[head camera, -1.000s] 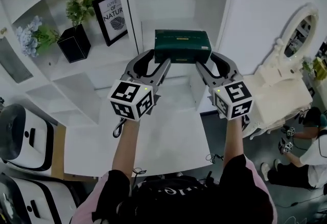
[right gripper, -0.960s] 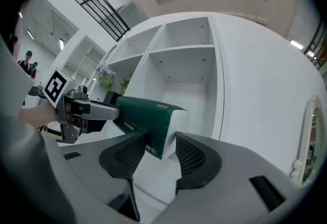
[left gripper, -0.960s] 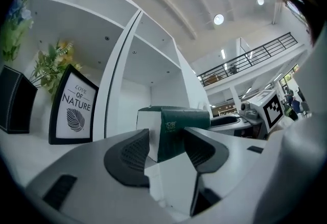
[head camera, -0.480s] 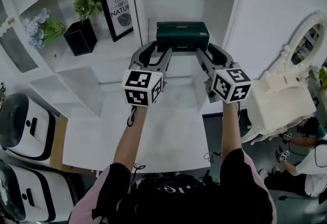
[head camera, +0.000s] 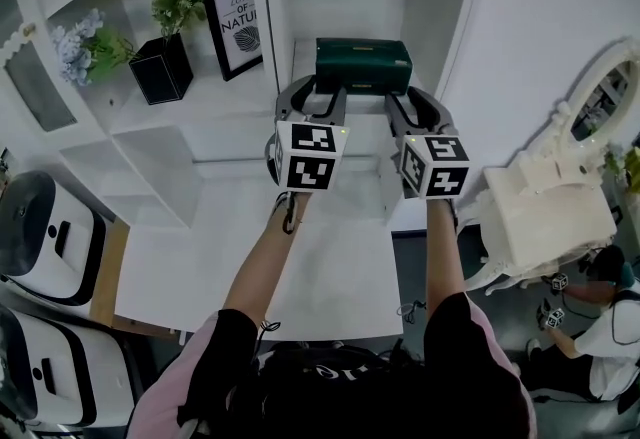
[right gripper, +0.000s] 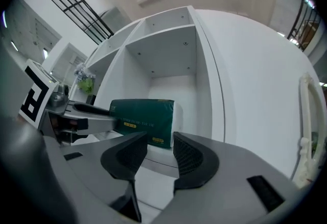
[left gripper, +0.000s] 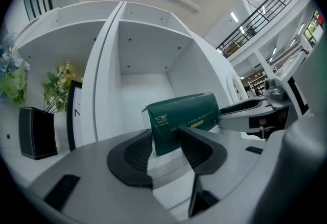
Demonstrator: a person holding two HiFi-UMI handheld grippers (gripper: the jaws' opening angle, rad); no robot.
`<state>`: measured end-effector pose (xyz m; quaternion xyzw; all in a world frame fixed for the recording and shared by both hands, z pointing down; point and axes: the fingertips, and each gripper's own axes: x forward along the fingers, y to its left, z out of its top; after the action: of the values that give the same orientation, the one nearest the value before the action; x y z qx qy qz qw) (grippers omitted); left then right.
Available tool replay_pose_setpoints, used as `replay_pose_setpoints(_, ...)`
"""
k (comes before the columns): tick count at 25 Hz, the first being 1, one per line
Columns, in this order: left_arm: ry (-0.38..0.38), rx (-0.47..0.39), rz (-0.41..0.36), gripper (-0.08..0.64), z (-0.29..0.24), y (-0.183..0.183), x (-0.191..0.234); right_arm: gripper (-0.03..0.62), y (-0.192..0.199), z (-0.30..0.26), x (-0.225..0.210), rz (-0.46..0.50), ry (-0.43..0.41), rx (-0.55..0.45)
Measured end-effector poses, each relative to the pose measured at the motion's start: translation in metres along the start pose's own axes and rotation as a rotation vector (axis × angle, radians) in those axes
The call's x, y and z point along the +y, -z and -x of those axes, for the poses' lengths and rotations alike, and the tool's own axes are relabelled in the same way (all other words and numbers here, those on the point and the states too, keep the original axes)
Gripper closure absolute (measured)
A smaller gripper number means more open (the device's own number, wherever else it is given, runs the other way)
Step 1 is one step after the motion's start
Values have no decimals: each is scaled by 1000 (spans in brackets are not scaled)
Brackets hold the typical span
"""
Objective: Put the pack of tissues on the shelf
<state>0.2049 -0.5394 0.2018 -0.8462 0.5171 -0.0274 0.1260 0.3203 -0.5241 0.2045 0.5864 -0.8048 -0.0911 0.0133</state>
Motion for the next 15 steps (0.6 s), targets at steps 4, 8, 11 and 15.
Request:
replay_pose_setpoints(4, -37, 15, -30, 374, -8, 0, -2, 408, 1, 6, -4, 4, -3, 5)
replay_pose_setpoints(8, -36, 22, -46, 376, -9, 1, -2, 408, 2, 17, -4, 8, -11, 3)
replay_pose_setpoints(11, 11, 10, 9, 374, 2, -2, -4, 408, 4, 28, -2, 9, -18, -3)
replay_pose_setpoints(15, 49, -24, 53, 376, 26, 1, -12, 411, 13, 39, 11, 5, -44, 1)
